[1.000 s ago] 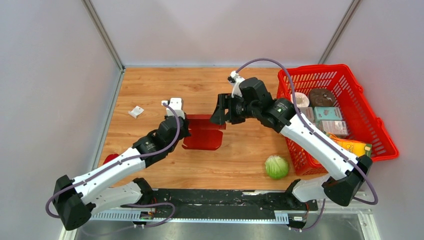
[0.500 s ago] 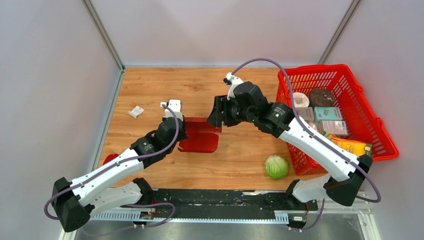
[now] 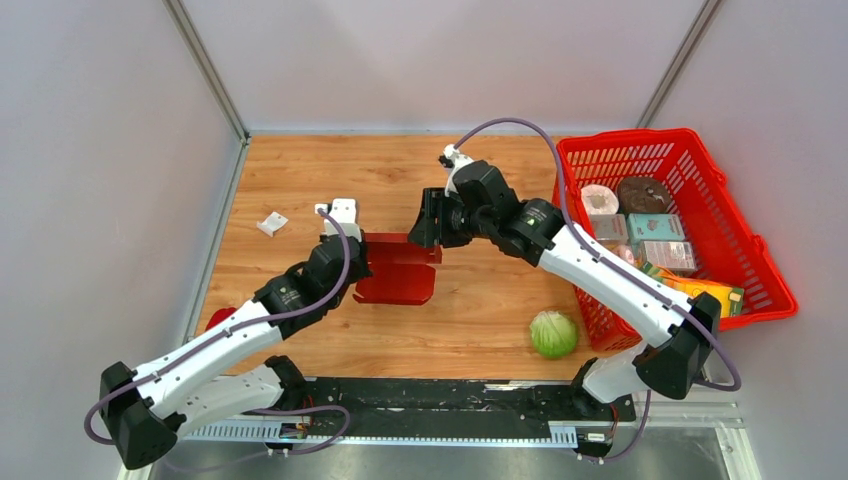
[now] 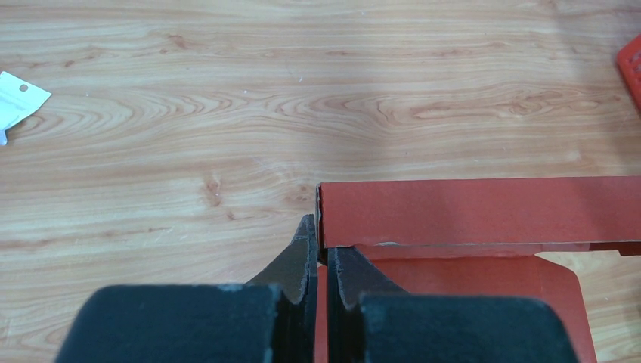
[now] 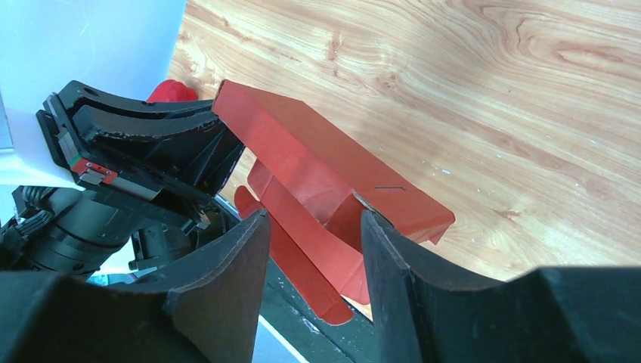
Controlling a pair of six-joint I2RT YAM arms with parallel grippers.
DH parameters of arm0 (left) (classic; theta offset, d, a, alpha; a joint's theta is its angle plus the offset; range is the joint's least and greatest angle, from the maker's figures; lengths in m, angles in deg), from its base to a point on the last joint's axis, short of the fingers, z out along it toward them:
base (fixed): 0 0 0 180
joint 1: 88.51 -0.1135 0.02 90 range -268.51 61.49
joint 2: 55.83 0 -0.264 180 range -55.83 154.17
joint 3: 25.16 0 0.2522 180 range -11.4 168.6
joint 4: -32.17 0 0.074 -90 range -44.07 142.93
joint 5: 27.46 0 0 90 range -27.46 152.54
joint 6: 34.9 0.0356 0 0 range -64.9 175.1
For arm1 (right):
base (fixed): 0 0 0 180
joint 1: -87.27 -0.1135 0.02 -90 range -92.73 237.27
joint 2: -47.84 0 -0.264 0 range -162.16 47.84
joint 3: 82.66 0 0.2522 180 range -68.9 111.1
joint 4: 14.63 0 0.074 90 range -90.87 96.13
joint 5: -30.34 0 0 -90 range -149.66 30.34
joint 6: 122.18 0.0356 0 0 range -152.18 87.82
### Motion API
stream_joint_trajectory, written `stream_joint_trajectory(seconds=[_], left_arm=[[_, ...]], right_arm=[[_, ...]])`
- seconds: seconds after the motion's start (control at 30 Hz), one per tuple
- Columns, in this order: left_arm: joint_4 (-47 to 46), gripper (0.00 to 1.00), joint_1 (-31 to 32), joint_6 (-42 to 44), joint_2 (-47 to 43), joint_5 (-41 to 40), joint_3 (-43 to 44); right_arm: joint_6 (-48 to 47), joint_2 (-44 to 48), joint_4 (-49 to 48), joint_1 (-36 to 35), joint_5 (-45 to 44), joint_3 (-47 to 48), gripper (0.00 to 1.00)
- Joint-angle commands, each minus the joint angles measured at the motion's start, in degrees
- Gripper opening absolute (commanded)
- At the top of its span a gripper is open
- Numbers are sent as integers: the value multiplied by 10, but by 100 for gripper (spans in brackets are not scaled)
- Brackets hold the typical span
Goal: Fold the paper box
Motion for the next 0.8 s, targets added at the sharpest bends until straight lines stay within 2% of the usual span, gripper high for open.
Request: stream_joint_trajectory(seconds=[0.0, 0.17, 0.37, 0.47, 0.57, 0.6, 0.63, 0.7, 0.77], left_arm=[[-8, 0, -2, -2, -16, 2, 27], [-4, 0, -3, -5, -19, 8, 34], [0, 0, -3, -11, -23, 11, 36], [0, 0, -2, -16, -26, 12, 32], [3, 0, -3, -23, -28, 8, 28], [4, 0, -2, -30, -29, 7, 27], [5, 0, -2, -33, -30, 7, 26], [8, 0, -2, -45, -33, 1, 27], [25, 0, -2, -58, -35, -13, 31]], right_arm=[[23, -2, -39, 4, -1, -8, 48], [77, 2, -81, 21, 51, -40, 40], [178, 11, -159, 57, 123, -87, 39], [218, 19, -199, 71, 134, -115, 34], [251, 20, -227, 80, 154, -129, 25], [257, 21, -240, 84, 159, -131, 14], [260, 23, -246, 85, 159, -135, 12], [257, 24, -256, 95, 178, -136, 15], [236, 29, -249, 101, 193, -130, 27]])
